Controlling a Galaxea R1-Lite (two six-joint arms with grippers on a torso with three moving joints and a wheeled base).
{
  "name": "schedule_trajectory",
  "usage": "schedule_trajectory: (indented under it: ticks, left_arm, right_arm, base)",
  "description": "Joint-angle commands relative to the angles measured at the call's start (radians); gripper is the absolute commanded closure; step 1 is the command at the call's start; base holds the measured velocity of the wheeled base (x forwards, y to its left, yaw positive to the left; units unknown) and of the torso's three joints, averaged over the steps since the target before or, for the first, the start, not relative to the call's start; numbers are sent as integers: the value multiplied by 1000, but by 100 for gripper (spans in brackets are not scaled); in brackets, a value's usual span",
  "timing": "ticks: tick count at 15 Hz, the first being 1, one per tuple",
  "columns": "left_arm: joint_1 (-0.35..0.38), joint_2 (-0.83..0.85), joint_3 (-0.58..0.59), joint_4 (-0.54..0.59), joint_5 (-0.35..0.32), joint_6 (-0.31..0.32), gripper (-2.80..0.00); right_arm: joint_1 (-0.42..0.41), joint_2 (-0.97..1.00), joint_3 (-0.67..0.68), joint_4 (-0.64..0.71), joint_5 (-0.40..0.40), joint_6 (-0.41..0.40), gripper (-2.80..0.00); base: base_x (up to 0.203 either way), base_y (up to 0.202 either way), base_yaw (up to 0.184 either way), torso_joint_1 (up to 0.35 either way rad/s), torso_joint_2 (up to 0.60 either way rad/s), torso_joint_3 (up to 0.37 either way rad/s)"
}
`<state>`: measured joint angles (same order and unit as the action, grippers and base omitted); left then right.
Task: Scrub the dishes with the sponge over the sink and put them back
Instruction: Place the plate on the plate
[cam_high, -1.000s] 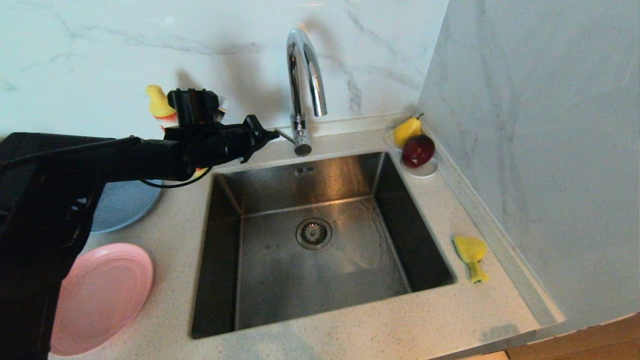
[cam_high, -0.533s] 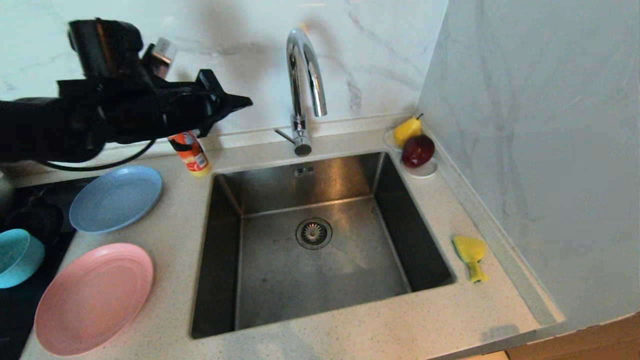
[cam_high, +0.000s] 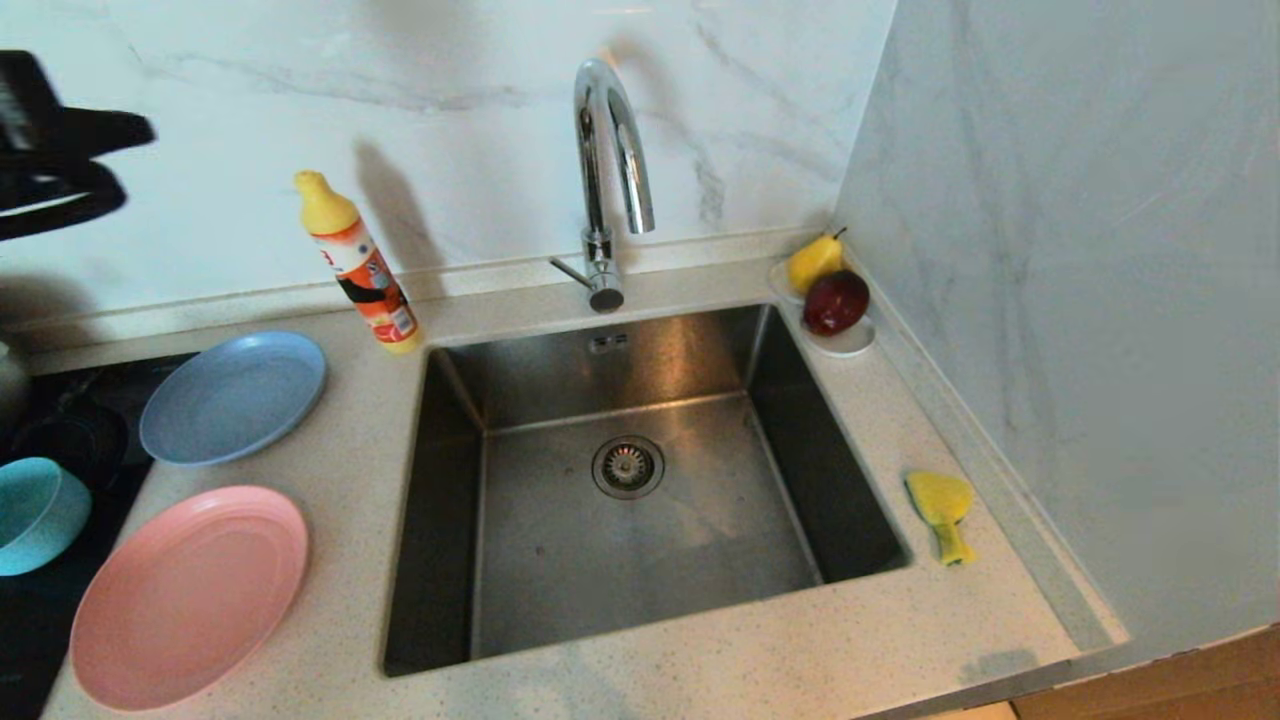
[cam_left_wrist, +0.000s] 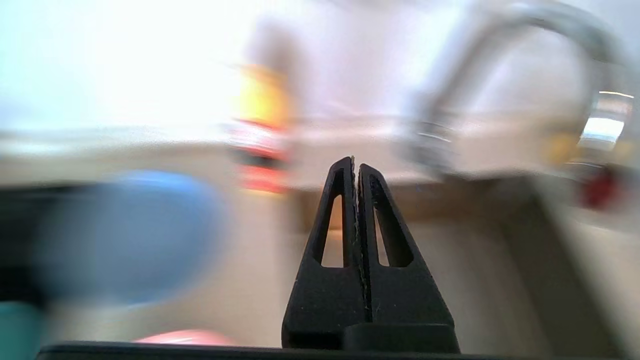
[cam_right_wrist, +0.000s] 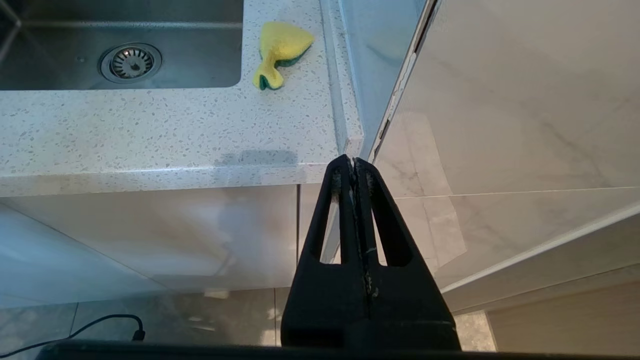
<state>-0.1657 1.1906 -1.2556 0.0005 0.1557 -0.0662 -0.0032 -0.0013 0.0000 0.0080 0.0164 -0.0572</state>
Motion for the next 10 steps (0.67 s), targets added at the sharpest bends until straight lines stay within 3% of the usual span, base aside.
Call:
schedule_trajectory:
  ticks: [1,3,4,7,10]
  left_arm:
    - [1,-227,33,25,263,141,0]
    - [1,-319,51,37,463,241,0]
    - [2,-338,57,43,530,275,0]
    - [3,-251,28,40,609,328,0]
    - [22,-105,-16,50,634,338,0]
  right_arm:
    - [0,1,0,0,0,-1,0]
    - [0,1,0,0,0,-1,0]
    - [0,1,0,0,0,-1,0]
    - [0,1,0,0,0,-1,0]
    - [0,1,0,0,0,-1,0]
  base:
    - [0,0,0,0,0,0]
    - [0,0,0,0,0,0]
    - [0,0,0,0,0,0]
    - [0,0,0,0,0,0]
    - [0,0,0,0,0,0]
